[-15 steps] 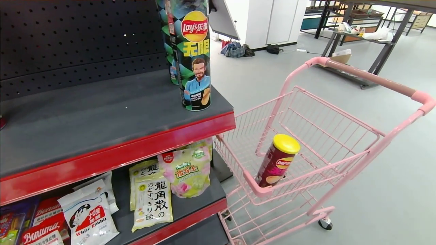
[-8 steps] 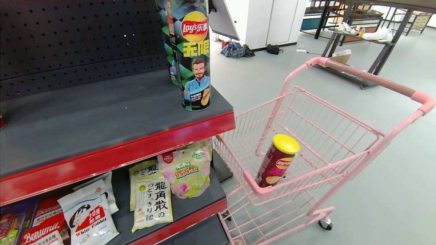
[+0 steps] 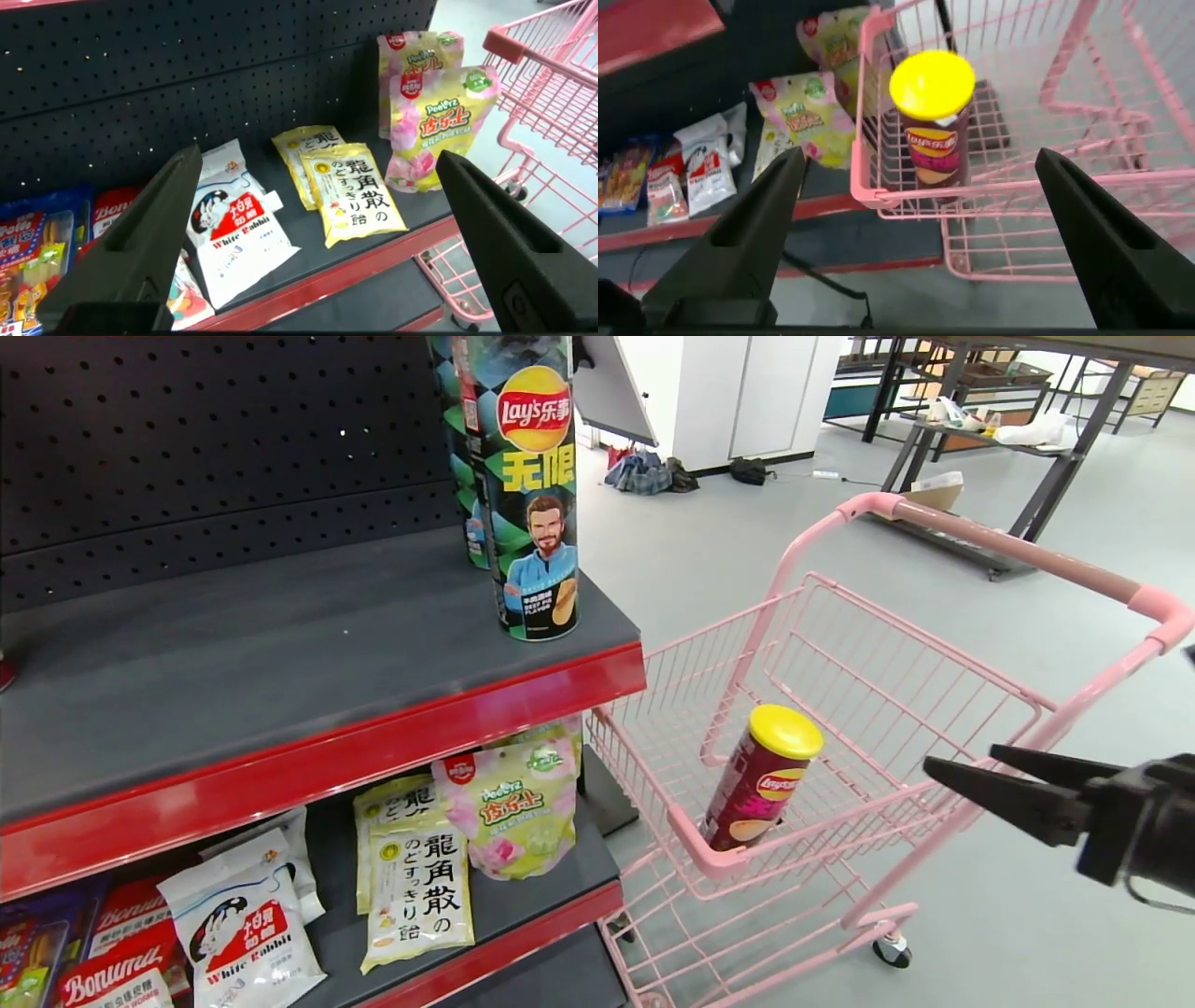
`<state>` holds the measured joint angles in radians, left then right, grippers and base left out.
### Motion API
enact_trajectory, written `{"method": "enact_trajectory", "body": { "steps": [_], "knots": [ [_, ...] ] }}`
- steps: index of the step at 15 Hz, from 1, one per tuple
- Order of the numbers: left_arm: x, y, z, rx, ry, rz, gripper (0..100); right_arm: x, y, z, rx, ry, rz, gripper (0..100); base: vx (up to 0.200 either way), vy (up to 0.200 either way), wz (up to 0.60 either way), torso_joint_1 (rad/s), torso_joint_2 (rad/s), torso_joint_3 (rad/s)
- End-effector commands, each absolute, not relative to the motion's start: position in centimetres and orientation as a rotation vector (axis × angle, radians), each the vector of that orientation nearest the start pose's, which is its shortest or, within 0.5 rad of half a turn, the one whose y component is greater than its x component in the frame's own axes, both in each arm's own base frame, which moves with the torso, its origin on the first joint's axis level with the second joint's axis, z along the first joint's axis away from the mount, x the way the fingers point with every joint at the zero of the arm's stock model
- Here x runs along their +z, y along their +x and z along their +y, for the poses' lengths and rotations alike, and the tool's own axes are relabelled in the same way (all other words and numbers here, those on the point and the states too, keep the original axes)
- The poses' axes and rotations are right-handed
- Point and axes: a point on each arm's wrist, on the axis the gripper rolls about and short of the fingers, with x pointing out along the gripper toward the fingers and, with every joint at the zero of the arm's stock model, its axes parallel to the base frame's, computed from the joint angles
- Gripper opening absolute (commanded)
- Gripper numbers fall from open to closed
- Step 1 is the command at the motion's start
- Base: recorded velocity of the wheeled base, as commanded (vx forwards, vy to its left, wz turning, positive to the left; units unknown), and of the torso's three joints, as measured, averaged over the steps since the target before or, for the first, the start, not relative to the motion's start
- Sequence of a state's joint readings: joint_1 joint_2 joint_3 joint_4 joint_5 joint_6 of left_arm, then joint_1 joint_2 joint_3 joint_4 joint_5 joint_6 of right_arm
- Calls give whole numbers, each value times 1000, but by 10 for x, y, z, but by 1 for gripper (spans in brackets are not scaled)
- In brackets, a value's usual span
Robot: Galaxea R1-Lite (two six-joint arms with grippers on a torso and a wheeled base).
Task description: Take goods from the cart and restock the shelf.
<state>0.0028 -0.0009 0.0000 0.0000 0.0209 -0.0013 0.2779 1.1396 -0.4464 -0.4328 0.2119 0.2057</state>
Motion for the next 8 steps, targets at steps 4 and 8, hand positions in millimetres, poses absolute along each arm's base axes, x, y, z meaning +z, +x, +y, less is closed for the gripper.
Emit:
{"method": "enact_trajectory", "body": {
  "steps": [4,8],
  "knots": [
    [75,-23,0,25,-2,2,100,126,215,80,525,189,533,100,0,0,0,0,0,0],
    [75,-23,0,25,-2,0,100,120,227,84,537,184,540,100,0,0,0,0,0,0]
  ]
}}
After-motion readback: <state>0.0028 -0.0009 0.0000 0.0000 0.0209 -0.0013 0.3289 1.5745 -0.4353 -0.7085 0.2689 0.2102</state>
